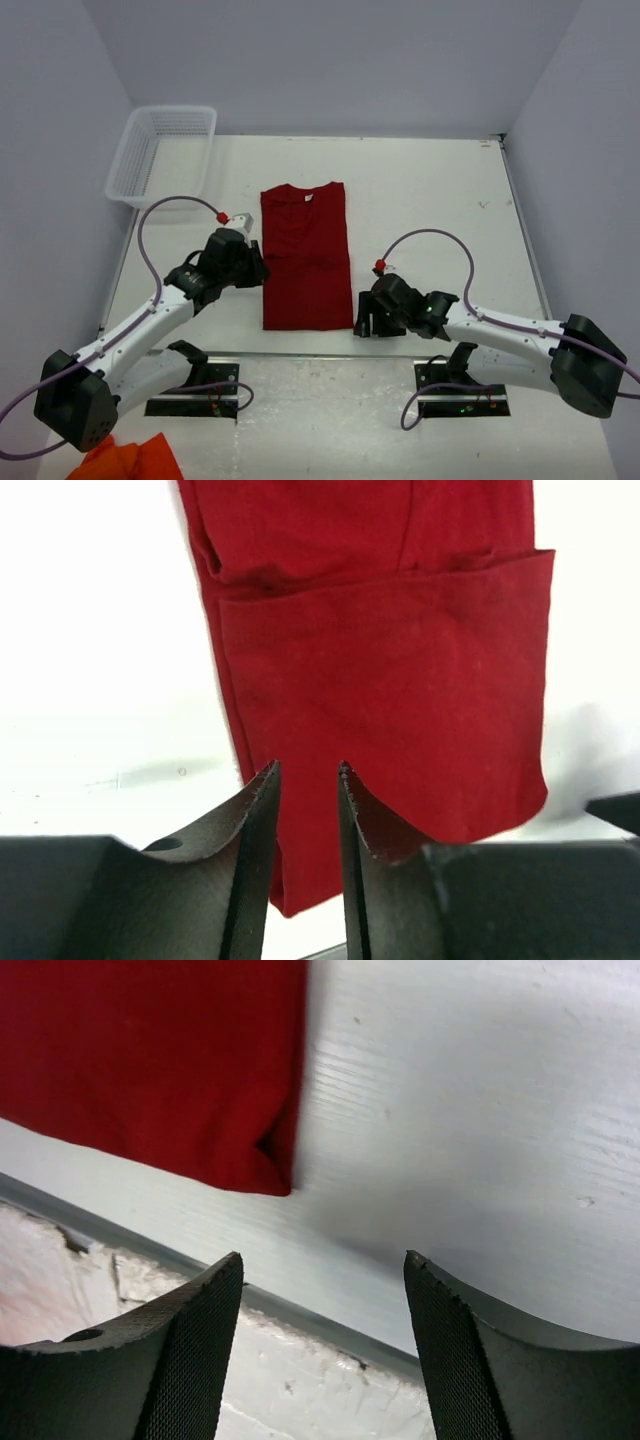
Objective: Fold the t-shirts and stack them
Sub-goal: Grab one side of the 2/3 rectangular tshirt with both arms
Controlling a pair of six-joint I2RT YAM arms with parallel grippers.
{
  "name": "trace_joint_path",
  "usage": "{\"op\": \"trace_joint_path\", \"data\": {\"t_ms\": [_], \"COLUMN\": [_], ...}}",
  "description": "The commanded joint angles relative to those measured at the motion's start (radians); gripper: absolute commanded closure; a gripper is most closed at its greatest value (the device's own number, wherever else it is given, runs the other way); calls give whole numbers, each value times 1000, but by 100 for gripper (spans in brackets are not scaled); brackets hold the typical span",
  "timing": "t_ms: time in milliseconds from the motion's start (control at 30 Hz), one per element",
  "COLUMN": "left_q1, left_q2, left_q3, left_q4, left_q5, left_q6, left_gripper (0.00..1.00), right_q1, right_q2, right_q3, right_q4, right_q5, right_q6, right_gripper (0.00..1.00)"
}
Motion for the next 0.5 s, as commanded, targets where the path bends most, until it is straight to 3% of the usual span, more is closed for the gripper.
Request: {"op": "trace_joint_path", "data": {"t_ms": [0, 200, 467], "left_q1": [-3, -3, -3], "left_q2": [-35, -40, -78], "left_q3": [-23, -40, -71], "left_q4": [-9, 1, -2], "left_q5": [59, 94, 117], "left_q6": [-28, -31, -53], "left_gripper": [68, 67, 67], "right_q1": [5, 7, 5], "right_q2": [-19, 66, 188], "right_q3": [-55, -79, -59], "right_q4": [156, 259, 262], "right_q5": [-21, -50, -29], "right_q6": [44, 63, 119], "right_gripper": [32, 31, 33]}}
